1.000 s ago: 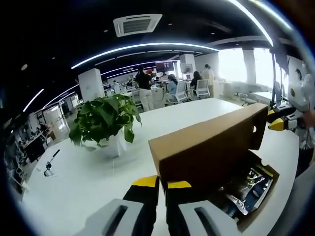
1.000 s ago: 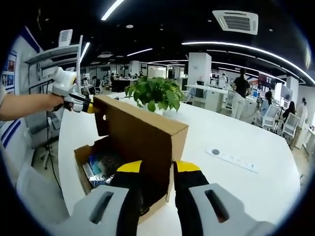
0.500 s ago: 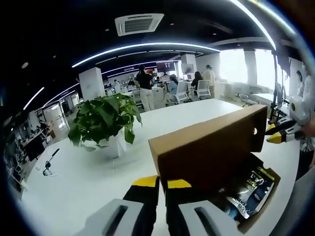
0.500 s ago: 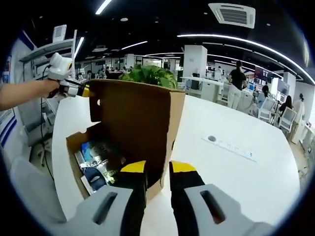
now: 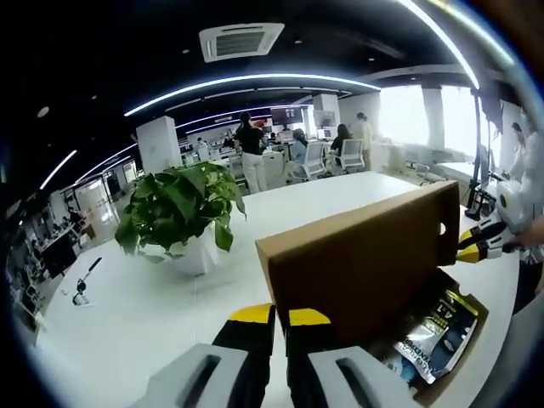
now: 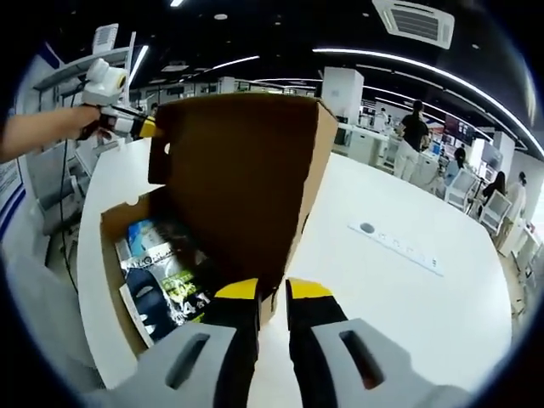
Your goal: Operate the shoe box by opening the lid, removing the specified soft item, and placing it in the target area until the item is outside and the box remains undamaged.
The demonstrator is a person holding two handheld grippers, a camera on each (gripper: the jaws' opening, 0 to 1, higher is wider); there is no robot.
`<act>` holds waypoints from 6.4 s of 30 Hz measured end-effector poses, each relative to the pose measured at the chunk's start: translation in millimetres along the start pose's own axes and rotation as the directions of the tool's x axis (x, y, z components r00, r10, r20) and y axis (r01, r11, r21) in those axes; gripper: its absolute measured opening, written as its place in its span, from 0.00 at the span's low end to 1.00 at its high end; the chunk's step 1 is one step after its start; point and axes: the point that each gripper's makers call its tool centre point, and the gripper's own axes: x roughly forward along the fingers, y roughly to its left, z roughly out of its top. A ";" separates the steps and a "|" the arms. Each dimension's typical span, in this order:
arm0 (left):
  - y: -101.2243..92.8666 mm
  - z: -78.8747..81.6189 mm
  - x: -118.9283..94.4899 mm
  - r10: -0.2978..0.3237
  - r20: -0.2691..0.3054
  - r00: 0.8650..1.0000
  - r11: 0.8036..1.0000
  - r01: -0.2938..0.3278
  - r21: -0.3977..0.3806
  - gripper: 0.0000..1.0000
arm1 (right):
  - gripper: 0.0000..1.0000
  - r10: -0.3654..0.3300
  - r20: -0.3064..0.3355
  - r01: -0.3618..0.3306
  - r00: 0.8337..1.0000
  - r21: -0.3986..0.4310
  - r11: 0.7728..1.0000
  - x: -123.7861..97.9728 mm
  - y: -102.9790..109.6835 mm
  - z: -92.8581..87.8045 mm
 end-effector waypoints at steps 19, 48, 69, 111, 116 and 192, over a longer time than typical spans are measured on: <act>5.4 2.7 19.0 0.008 0.005 1.000 1.000 -0.008 -0.015 0.03 | 0.01 -0.037 -0.013 0.037 0.999 0.026 0.999 11.0 -10.9 -1.7; -6.0 -56.0 25.8 0.000 -0.099 0.995 0.999 -0.005 -0.050 0.05 | 0.01 -0.046 -0.014 0.046 0.999 0.008 0.999 21.6 -19.0 3.7; -7.8 -64.9 28.5 0.003 -0.120 0.993 0.998 -0.011 -0.068 0.03 | 0.02 -0.044 -0.042 0.044 0.998 0.000 0.999 31.8 -26.7 2.1; -5.4 -73.0 54.8 -0.005 -0.191 0.982 0.999 -0.005 -0.052 0.03 | 0.04 -0.021 -0.104 0.025 0.994 0.042 0.999 49.8 -36.9 -11.3; -6.0 -73.7 55.4 -0.005 -0.196 0.981 0.998 -0.007 -0.059 0.03 | 0.04 -0.018 -0.107 0.024 0.994 0.058 0.998 50.2 -37.1 -12.2; -138.2 -105.5 -17.2 -0.314 -0.273 0.909 0.947 0.278 -0.161 0.35 | 0.77 0.136 -0.087 -0.135 0.987 0.013 0.991 -62.0 39.9 -28.7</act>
